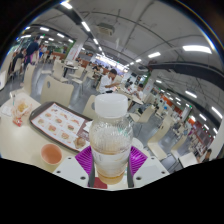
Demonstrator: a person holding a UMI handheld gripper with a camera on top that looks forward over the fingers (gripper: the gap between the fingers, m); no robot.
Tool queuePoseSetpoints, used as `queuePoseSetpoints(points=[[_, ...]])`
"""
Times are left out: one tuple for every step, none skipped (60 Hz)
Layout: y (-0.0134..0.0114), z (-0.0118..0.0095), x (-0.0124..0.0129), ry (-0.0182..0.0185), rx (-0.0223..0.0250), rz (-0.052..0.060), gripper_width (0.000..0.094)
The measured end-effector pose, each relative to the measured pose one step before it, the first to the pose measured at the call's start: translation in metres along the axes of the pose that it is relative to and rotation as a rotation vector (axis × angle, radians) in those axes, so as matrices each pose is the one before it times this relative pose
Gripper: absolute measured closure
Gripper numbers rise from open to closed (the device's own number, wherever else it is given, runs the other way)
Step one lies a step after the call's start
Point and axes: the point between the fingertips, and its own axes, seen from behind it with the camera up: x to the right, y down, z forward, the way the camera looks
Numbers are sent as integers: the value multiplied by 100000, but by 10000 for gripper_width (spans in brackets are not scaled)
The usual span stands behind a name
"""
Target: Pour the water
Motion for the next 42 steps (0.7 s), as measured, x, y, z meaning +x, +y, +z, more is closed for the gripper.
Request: queuePoseSetpoints(points=[[504,555,-41,-1502,460,3720,500],[353,230,80,-1540,269,3788,502],[373,227,56,-1451,269,3654,501],[378,284,60,-1294,251,3516,499],[263,-131,201,-1182,-117,3362,501],[480,273,101,-1111,-206,2785,500],[487,271,89,-1068,-232,2477,497],[370,121,71,-866,89,2335,499],[546,522,-101,-885,233,1916,500],[436,288,117,-800,-41,1556,501],[503,276,142,-676,-254,1339,500],[523,334,141,-492,-290,1202,501],[497,300,149,-356,-287,1143,498],[499,324,110,-303,-296,1064,500],[354,291,270,-476,-328,1018,499],[622,176,-36,-475,-295,666,500],[451,293,-83,-375,-218,871,501],[403,207,43,-443,-226,918,501],[418,218,76,-379,-246,925,501],[414,237,53,-448,-269,806,500],[389,232,47,-495,-153,758,501],[319,199,203,-540,-19,560,500],[353,209,34,-341,-96,448,501],[388,180,51,-194,-378,78,500],[427,187,90,-136,-529,13,500],[372,156,77,-109,-372,90,500],[367,138,53,-81,-205,273,500],[380,118,61,-106,-221,438,502],[418,140,37,-232,-327,489,501],[303,-41,247,-401,-396,483,502],[538,291,-31,-108,-463,254,500],[482,174,-3,-74,-593,14,498],[633,87,39,-29,-977,-230,491],[-648,-35,-90,-436,3663,159,489],[154,-95,-37,-202,574,-336,491],[285,-41,62,161,-32,-429,485],[-165,-101,-29,-246,1239,250,487],[106,-261,172,-184,-92,591,486],[61,-34,75,69,376,481,480],[-107,5,27,-79,791,736,472],[104,17,12,-32,-148,503,463],[-100,65,-15,-121,418,179,459]])
